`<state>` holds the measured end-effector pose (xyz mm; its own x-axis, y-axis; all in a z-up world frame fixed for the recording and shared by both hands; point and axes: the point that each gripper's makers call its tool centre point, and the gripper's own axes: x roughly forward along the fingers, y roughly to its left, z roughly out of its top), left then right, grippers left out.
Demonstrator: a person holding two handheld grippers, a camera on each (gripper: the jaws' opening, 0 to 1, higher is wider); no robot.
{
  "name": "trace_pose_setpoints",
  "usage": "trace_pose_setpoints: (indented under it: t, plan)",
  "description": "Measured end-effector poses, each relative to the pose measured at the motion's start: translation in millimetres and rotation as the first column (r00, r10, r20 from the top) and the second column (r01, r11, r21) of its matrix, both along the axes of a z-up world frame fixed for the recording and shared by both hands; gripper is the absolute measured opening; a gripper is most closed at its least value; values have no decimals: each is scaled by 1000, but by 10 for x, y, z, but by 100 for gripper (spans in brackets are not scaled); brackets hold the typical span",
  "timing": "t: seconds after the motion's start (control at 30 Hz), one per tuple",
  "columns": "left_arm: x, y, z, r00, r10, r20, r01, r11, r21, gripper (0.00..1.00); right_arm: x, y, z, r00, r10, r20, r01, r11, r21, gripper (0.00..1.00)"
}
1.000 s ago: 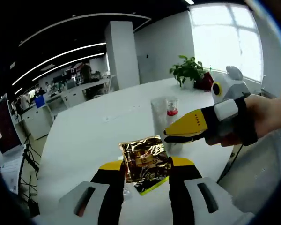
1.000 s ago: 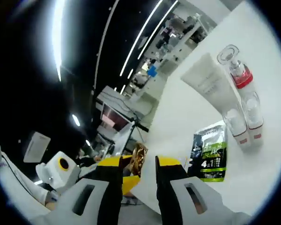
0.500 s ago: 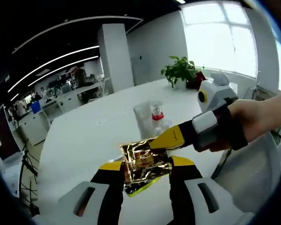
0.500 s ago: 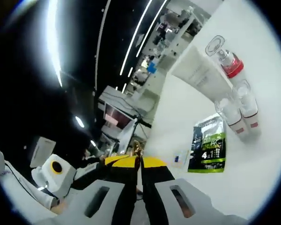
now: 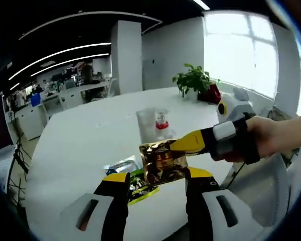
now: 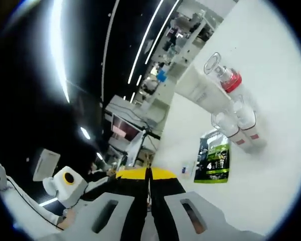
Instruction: Arrange the skincare products in the storage area until every visible bottle or jar stands upright without overlapping.
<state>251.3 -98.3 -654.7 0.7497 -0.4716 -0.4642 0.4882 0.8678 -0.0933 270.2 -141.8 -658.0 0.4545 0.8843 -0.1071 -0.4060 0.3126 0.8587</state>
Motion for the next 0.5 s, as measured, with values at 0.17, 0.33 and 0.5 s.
trace_pose_setpoints:
  t: [0.17,0.33,0.5]
  plan:
    - [-2,79,-21,998,-56,-32,55,998,-10,45,-19,113,18,999,46,30,-45,999,-20,1]
    - [25,176,16,991,-99,-93,84,984,-157,34,9,324,41,994,87,71,-82,994,-77,1]
    - [52,530,-126,989,-83,-118,70,991,-114,24,23,651,28,981,166,104,-152,979,-136,1]
